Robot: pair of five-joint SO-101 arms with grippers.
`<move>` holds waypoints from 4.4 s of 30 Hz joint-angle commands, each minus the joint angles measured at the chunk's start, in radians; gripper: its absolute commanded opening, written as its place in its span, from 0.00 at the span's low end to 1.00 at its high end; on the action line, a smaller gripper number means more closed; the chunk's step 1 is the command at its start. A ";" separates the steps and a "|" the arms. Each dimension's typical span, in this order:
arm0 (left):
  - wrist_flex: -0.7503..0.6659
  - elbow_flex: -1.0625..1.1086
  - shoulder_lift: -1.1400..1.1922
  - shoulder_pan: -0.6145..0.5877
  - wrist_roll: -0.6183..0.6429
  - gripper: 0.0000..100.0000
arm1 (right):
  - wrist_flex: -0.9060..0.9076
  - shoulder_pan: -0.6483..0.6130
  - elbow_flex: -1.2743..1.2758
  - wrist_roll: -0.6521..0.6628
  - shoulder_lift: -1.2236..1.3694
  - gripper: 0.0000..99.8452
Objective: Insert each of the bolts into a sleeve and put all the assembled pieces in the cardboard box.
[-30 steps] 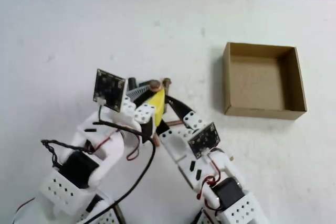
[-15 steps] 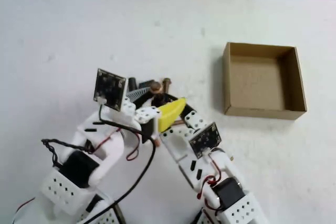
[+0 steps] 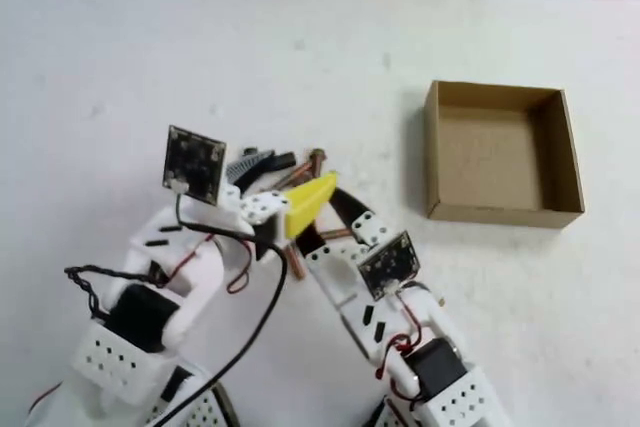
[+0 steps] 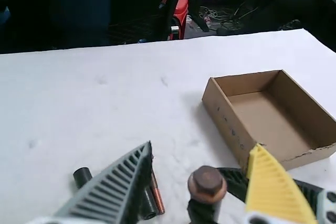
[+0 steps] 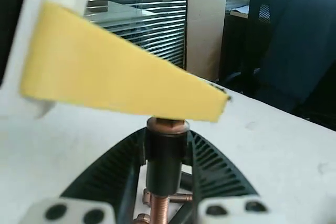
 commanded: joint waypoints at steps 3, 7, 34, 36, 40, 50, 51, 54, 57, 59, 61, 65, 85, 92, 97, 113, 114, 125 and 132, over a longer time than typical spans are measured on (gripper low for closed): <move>-0.026 -0.028 -0.024 -0.090 -0.006 0.30 | -0.001 0.010 0.005 0.018 -0.018 0.02; -0.018 -0.068 -0.024 -0.214 -0.014 0.21 | 0.024 0.010 0.005 0.018 -0.018 0.02; 0.278 0.204 -0.599 -0.533 -0.419 0.02 | 0.575 0.232 -0.419 0.117 -0.015 0.02; 0.308 0.229 -0.645 -0.533 -0.419 0.02 | 0.618 0.248 -0.477 0.140 -0.015 0.02; 0.315 0.258 -0.621 -0.533 -0.416 0.02 | 0.694 0.314 -0.603 0.155 0.010 0.02; 0.313 0.356 -0.622 -0.533 -0.411 0.02 | 0.731 0.470 -0.893 0.155 0.475 0.02; 0.313 0.368 -0.622 -0.533 -0.411 0.02 | 0.730 0.492 -0.921 0.155 0.524 0.02; 0.313 0.393 -0.622 -0.533 -0.411 0.02 | 0.711 0.558 -0.993 0.155 0.661 0.02; 0.313 0.410 -0.622 -0.533 -0.411 0.02 | 0.659 0.619 -1.033 0.155 0.785 0.02; 0.313 0.420 -0.622 -0.533 -0.411 0.02 | 0.616 0.650 -1.043 0.155 0.865 0.02; 0.313 0.420 -0.622 -0.535 -0.411 0.02 | 0.568 0.673 -1.045 0.187 0.943 0.02; 0.313 0.420 -0.622 -0.536 -0.411 0.02 | 0.472 0.711 -1.046 0.276 1.104 0.02; 0.189 0.528 -0.622 -0.539 -0.419 0.02 | 0.320 0.771 -1.467 0.278 1.925 0.02; 0.187 0.528 -0.622 -0.539 -0.419 0.02 | 0.320 0.763 -1.513 0.275 2.051 0.02; 0.187 0.528 -0.622 -0.539 -0.419 0.02 | 0.320 0.756 -1.513 0.275 2.089 0.02; 0.192 0.529 -0.622 -0.539 -0.419 0.02 | 0.363 0.754 -1.514 0.276 2.086 0.19; 0.192 0.529 -0.622 -0.539 -0.419 0.02 | 0.363 0.754 -1.516 0.276 2.086 0.21; 0.186 0.545 -0.622 -0.536 -0.420 0.02 | 0.433 0.753 -1.531 0.275 1.882 0.07; 0.186 0.546 -0.622 -0.538 -0.420 0.02 | 0.608 0.708 -1.525 0.273 1.627 0.07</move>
